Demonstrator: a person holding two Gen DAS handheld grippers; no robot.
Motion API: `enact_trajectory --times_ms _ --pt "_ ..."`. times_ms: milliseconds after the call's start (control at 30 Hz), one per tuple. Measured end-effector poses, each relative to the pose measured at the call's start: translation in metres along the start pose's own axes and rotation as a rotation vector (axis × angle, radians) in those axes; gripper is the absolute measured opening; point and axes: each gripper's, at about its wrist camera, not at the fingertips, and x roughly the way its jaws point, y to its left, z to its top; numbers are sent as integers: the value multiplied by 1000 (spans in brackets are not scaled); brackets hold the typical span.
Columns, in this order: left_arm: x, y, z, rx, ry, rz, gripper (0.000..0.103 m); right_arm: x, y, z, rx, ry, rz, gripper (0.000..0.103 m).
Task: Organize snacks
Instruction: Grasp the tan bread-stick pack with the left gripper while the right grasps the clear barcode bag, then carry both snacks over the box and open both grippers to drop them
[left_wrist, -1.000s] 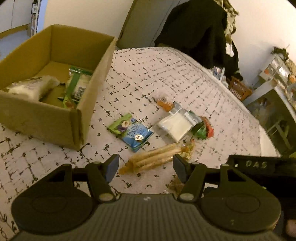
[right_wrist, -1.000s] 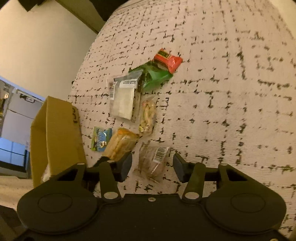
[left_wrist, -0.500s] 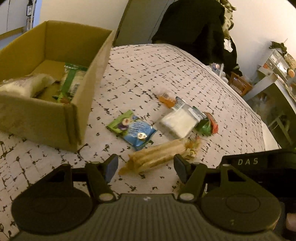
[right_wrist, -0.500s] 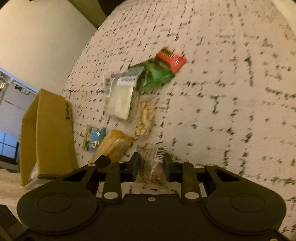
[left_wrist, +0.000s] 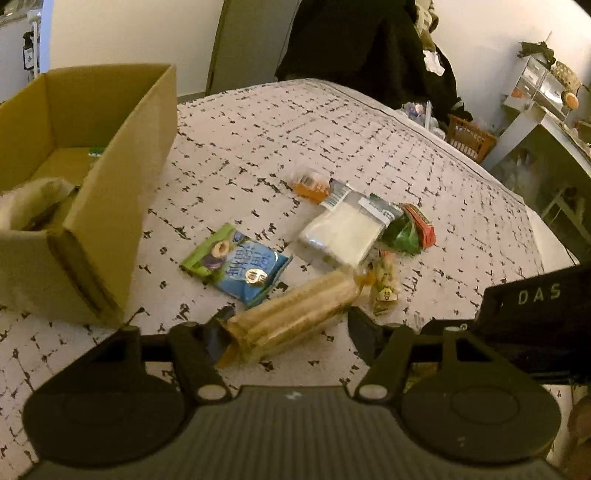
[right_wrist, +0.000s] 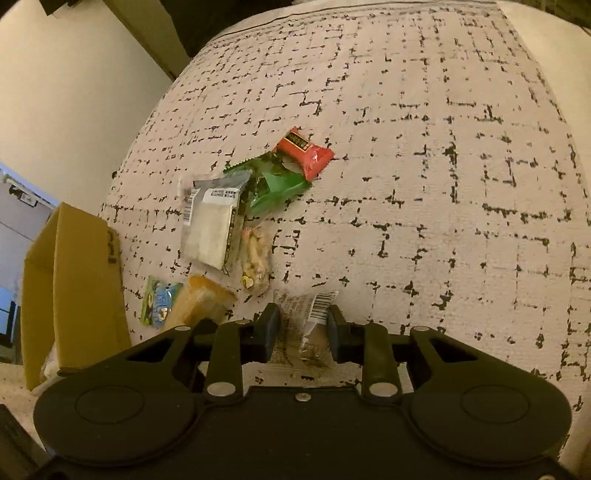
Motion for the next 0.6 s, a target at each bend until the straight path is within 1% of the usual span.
enact_trajectory --times_ms 33,67,100,133,200,333,433,600 --pt "-1 -2 -1 14 -5 20 44 0 1 0 -4 -2 -1 28" --pt "-1 -4 -1 27 -7 49 36 0 2 0 -5 -2 3 28" --pt "-2 -3 -1 22 1 45 27 0 3 0 -8 -3 6 28" --pt "-3 -1 -1 -2 7 25 24 0 4 1 -15 -7 7 28" --pt "-7 -1 0 -19 7 0 21 -1 6 1 -24 -12 11 28" --pt "-19 -3 2 -35 -19 -7 20 -5 8 0 -36 -24 28 28" --pt "-33 -6 5 -27 -73 11 20 -11 10 0 -45 -45 49 28" --pt "-57 -11 15 -22 -140 7 20 -24 18 1 -67 -90 83 28"
